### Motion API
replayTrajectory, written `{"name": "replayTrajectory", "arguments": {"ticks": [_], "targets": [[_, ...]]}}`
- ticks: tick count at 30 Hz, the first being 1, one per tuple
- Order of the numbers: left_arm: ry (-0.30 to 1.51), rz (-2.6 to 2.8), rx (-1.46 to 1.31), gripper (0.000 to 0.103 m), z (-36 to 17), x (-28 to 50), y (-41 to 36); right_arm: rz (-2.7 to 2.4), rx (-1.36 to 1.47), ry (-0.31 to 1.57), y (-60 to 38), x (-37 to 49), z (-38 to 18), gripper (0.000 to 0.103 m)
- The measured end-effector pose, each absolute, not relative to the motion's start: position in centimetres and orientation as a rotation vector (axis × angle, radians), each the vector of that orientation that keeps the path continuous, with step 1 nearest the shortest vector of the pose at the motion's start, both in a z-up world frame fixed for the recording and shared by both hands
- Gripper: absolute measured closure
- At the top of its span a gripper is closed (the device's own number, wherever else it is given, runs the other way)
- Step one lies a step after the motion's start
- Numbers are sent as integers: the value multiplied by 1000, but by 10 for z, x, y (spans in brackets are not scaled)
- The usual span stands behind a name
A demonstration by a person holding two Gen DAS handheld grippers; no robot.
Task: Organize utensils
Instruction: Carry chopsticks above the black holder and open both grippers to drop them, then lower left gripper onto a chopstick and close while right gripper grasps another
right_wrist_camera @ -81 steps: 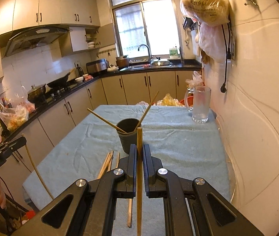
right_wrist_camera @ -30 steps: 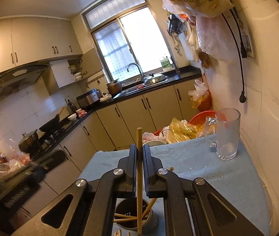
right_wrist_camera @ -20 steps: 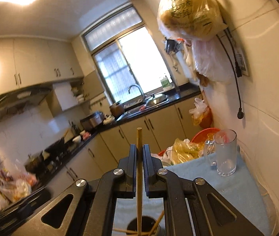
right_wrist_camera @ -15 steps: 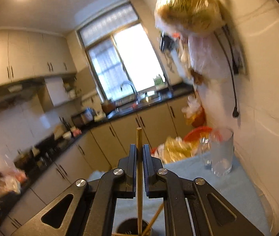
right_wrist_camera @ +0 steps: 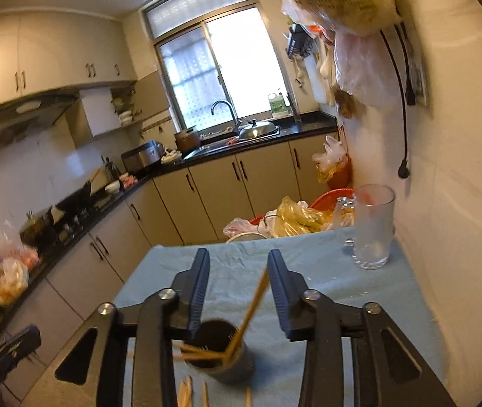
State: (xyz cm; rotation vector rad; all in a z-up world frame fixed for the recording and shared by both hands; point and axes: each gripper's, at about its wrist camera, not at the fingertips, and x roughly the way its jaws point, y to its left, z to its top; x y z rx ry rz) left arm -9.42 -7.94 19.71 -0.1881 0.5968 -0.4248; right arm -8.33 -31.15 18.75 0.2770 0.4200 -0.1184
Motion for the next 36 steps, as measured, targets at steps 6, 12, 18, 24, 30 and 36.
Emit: {"name": "replayTrajectory", "arguments": {"ticks": [6,12,18,24,30,36], "targets": [[715,-376,-178,56,155,-113,-62,-116,157,536,-310,-135,180,43],[845,-379,-144,56,102,-127,-66,-82,63,774,-302,-184,125,41],[981,-445,-86,56,58,-126,-101,-7,144,924,-288,-210,40,41],[1063,-466,80,56,26,-117,-152,34,280,956,-285,-208,1,41],[1057,-403,71,89,19,-96,-156,41,331,957,-279,-200,-7,41],[1069,-370,-162,95,23,-77,-99,27,361,967,-288,-193,-15,41]]}}
